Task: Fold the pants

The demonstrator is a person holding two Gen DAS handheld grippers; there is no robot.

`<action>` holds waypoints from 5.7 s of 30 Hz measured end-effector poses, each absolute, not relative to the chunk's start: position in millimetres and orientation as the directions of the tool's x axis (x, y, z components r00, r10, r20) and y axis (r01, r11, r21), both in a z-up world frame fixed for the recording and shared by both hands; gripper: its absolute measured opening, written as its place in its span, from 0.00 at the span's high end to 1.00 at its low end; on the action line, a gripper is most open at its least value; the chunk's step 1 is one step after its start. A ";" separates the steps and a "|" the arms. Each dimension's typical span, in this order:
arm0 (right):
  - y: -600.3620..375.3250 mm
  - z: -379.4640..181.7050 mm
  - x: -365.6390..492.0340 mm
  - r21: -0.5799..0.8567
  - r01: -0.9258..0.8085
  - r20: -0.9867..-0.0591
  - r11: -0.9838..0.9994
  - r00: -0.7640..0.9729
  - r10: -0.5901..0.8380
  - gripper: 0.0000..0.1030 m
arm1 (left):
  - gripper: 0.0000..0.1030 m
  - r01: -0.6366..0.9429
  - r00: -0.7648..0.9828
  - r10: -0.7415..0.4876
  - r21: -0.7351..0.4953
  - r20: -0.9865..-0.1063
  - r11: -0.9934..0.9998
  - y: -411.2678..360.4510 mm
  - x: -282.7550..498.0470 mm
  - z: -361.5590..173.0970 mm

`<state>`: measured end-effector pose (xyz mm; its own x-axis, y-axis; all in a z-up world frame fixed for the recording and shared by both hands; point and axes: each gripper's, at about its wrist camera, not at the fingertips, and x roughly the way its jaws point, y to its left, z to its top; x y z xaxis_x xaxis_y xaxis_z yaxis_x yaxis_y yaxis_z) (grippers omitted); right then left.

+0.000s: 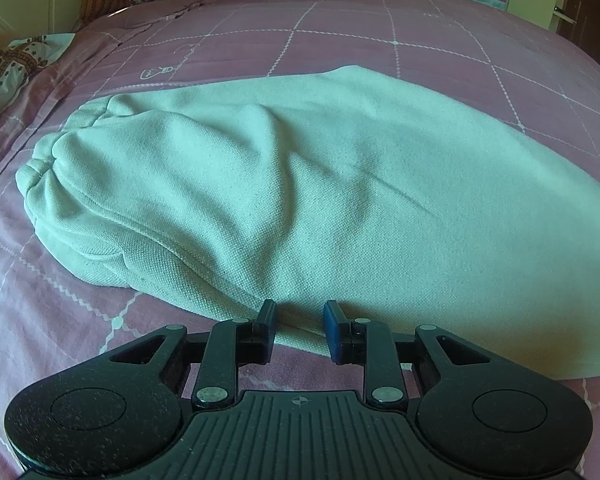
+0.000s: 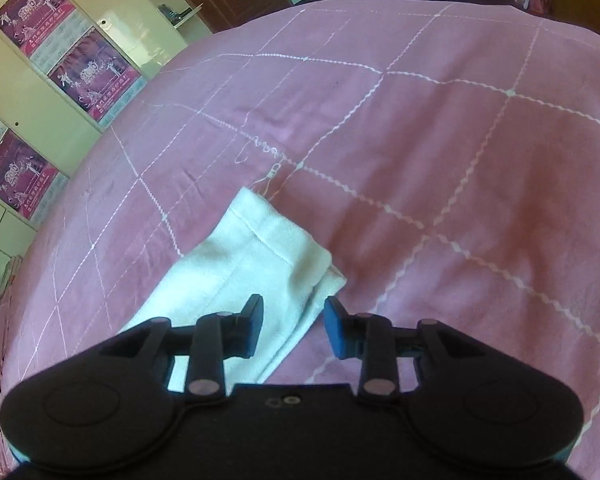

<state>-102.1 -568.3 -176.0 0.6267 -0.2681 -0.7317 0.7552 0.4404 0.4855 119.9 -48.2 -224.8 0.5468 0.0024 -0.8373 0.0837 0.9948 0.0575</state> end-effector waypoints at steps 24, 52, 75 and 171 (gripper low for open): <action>-567.6 -202.3 -78.3 0.647 0.648 -0.664 0.401 0.738 -0.121 0.95 | 0.73 0.076 0.546 0.006 0.057 -0.837 0.996 -47.8 120.1 -225.4; -546.2 -195.0 -81.5 0.414 0.752 -0.698 0.514 0.624 -0.352 0.93 | 0.61 0.090 0.579 0.034 0.105 -0.815 0.990 -55.2 114.8 -218.1; -417.5 -197.2 104.8 0.144 0.242 -0.775 0.960 0.630 -0.042 0.84 | 0.53 0.431 0.532 -0.239 0.017 -0.812 0.902 -289.6 183.5 -220.6; -487.7 -173.3 -48.4 -0.133 0.515 -0.722 0.847 0.535 -0.438 0.63 | 0.03 0.392 0.534 -0.216 0.013 -0.818 0.920 -229.4 83.0 -212.0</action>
